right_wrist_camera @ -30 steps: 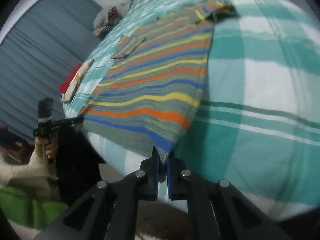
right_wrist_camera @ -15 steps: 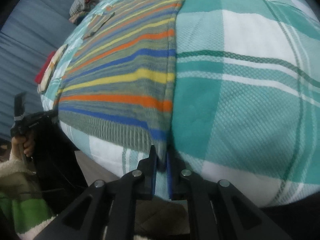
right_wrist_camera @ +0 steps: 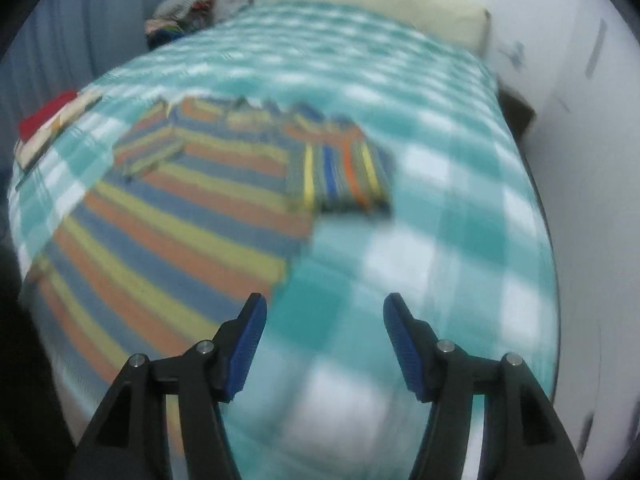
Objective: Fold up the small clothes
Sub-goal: 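Pull the hem away from the collar with both grippers, then release, then grasp the tucked sleeve with the right gripper and pull it outward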
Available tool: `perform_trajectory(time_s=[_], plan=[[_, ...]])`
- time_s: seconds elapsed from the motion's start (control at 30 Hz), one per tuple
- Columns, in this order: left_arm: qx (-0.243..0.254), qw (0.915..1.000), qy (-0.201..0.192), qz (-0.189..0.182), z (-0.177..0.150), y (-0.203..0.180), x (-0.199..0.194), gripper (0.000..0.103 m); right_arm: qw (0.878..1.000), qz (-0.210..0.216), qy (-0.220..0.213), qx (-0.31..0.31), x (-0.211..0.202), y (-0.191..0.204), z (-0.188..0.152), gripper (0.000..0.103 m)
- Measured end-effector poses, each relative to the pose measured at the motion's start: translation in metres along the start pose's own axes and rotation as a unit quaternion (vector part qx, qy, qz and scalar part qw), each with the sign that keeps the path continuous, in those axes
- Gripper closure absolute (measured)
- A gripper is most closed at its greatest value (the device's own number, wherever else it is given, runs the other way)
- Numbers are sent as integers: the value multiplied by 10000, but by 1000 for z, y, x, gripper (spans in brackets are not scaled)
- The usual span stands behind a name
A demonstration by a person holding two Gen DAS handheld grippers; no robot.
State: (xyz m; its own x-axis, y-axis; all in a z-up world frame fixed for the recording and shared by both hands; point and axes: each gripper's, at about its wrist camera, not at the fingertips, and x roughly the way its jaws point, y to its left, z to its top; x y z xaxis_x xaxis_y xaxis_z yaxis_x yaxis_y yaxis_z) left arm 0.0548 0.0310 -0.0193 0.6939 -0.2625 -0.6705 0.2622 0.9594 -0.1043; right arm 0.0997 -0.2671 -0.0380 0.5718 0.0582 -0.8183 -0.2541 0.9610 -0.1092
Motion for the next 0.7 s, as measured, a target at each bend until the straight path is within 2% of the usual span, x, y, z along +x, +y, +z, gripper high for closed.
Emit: perform_trajectory(time_s=[0.07,0.13,0.23,0.3,0.33,0.37,0.4,0.43,0.47,0.57,0.7], plan=[[204,9996,164,-48,-20,-17,33,10,9997,178,12,-177,34,12,30,42],[511,9981,329,61,-42,-32,53,13,9988,158,87,-453,78,24,57,42],[745,9947,703,104,-63,-40,70,13,9978,44,216,-633,129,33,73,42],[749,9941,780,108,-65,-36,73,13,9968,-32,419,-674,160,32,77,44],[718,9945,757,136,-62,-33,74,13,9962,-42,594,-639,175,28,77,47],[675,9948,751,159,-61,-31,74,13,9968,8,609,-522,180,22,78,72],[605,9951,758,169,-59,-30,77,13,9979,-39,557,-315,179,12,82,93],[489,9957,776,125,-57,-26,77,13,9986,-124,509,-65,173,-2,84,99],[400,9960,796,72,-56,-23,77,13,9990,-46,374,259,161,-21,84,99],[152,9960,873,-96,-53,-18,83,13,9948,-221,-59,996,118,-84,74,99],[25,9960,886,-129,-55,-17,85,13,9762,-573,-282,2073,73,-170,32,99]])
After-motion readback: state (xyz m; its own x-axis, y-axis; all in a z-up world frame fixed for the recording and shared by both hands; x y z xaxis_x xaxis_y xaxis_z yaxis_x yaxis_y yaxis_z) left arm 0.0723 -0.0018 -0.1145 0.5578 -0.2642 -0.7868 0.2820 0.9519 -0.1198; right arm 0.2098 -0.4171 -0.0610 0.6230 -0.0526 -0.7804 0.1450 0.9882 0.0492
